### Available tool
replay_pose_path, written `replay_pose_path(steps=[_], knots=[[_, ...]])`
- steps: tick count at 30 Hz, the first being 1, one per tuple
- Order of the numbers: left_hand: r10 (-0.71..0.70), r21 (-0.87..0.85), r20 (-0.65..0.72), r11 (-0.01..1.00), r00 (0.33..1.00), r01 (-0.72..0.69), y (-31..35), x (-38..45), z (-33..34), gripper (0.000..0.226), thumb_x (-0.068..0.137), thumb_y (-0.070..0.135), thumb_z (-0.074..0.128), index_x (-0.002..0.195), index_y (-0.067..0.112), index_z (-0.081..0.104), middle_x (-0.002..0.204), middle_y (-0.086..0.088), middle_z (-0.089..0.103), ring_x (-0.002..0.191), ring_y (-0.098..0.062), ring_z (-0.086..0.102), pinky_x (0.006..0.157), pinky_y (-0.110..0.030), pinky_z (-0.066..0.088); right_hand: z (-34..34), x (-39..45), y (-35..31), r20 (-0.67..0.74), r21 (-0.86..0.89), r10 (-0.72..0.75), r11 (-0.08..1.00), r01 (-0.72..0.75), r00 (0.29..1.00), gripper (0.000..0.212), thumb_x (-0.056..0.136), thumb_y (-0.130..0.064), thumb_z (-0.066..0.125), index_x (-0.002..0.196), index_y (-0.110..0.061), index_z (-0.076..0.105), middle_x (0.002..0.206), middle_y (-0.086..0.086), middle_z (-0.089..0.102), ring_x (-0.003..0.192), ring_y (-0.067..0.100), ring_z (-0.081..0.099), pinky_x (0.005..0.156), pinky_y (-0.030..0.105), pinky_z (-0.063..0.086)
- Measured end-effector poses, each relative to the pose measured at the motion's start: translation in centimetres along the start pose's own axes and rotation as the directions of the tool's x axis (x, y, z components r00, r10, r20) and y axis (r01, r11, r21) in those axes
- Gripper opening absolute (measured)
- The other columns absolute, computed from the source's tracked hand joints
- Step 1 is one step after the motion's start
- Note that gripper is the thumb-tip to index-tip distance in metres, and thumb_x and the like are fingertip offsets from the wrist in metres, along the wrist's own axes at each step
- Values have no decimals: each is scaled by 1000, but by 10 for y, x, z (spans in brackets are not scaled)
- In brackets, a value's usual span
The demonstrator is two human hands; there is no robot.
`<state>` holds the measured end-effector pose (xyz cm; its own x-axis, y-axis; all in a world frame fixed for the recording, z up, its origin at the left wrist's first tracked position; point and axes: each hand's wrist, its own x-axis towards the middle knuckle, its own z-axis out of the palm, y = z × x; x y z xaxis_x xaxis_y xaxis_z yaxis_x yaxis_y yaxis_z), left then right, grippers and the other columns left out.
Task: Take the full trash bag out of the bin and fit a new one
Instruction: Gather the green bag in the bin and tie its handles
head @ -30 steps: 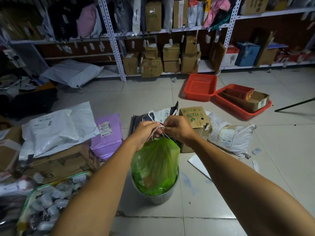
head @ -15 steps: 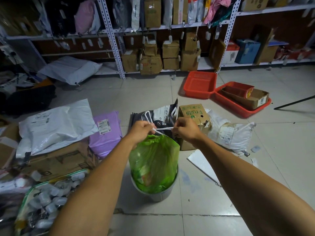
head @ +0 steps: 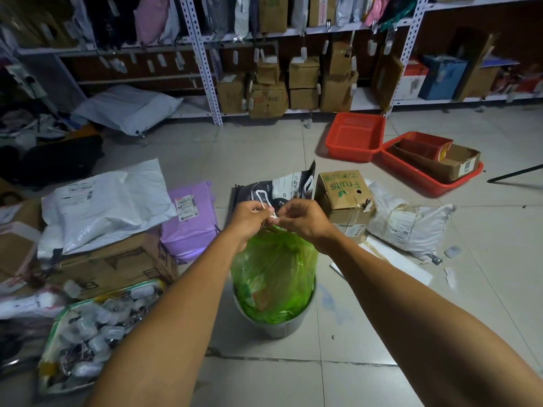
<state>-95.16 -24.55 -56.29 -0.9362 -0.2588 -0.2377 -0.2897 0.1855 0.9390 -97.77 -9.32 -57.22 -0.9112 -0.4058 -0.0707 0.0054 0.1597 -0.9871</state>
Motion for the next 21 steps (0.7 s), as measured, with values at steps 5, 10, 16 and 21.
replay_pose_path(steps=[5, 10, 16, 21], knots=[[-21, 10, 23, 1000, 1000, 21, -4, 0, -3, 15, 91, 26, 64, 102, 17, 63, 92, -12, 73, 89, -25, 69, 86, -41, 52, 2, -1, 3, -27, 31, 22, 999, -21, 999, 17, 79, -5, 77, 87, 7, 68, 68, 9, 64, 54, 9, 55, 54, 21, 48], [-3, 193, 158, 981, 987, -29, -7, -6, -7, 34, 83, 12, 72, 108, 15, 48, 88, -3, 69, 82, -18, 63, 75, -31, 49, 0, 5, 12, -206, -301, -89, 953, 24, 974, 7, 86, -10, 69, 84, -7, 76, 74, 0, 71, 66, 8, 62, 64, 27, 51], [146, 313, 130, 933, 981, -180, -12, 3, -12, 25, 83, 1, 68, 71, 22, 68, 88, -3, 73, 91, -22, 69, 89, -43, 56, 0, 5, 14, 28, -669, -138, 733, 121, 990, 21, 91, -7, 54, 88, -8, 75, 92, 11, 74, 84, 27, 68, 76, 40, 54], [181, 433, 91, 878, 979, -202, -16, 1, -6, 20, 87, 2, 64, 94, 16, 77, 95, -1, 75, 84, -12, 67, 78, -26, 53, -2, 4, 8, 15, -469, 78, 881, -62, 997, 23, 93, -7, 48, 91, -7, 71, 95, 11, 70, 88, 24, 62, 80, 37, 49]])
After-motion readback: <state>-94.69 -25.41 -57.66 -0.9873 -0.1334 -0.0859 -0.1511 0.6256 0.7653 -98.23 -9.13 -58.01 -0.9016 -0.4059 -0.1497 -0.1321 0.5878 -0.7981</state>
